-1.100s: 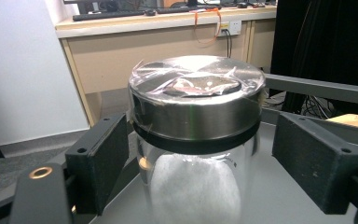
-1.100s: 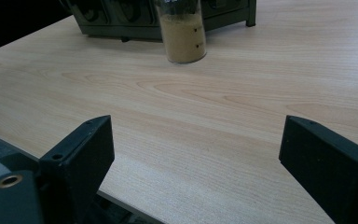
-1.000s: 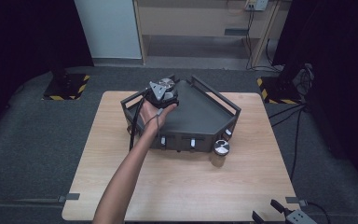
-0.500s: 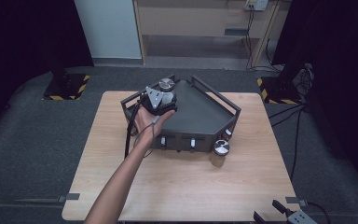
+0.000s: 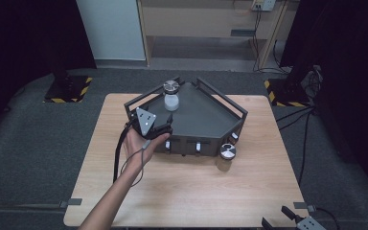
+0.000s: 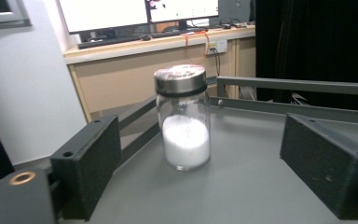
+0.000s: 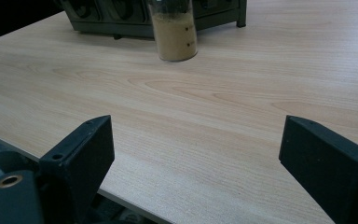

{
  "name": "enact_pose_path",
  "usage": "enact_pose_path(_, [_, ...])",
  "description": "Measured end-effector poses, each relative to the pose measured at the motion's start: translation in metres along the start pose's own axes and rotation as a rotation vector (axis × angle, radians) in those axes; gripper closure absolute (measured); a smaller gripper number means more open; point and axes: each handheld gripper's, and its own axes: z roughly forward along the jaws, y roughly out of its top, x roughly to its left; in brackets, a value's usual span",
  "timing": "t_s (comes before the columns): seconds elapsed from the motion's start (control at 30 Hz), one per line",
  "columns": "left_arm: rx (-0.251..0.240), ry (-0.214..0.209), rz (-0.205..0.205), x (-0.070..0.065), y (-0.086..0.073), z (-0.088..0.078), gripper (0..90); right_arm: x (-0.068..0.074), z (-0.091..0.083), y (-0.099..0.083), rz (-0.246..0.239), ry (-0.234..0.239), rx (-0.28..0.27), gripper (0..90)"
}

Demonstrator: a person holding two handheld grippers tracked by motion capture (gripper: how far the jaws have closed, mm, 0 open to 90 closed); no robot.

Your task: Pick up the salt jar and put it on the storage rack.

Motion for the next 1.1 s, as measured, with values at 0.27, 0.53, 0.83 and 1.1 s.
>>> enact_pose_path(0.27, [0.016,0.006,-0.013,0.000,-0.032,-0.038,0.9,0.001,0.000,0.000,-0.010,0.001,0.003,10.6])
enact_pose_path(0.53, [0.064,-0.018,-0.013,0.001,-0.057,-0.080,0.0,0.004,0.002,0.001,-0.019,0.011,0.009,10.6])
enact_pose_path(0.83, [0.091,-0.038,0.016,-0.013,-0.090,-0.141,0.5,0.004,0.004,0.001,-0.023,0.014,0.011,10.6])
enact_pose_path(1.1, [0.121,-0.015,0.003,-0.033,-0.108,-0.188,0.5,0.004,0.009,0.001,-0.028,0.020,0.025,10.6])
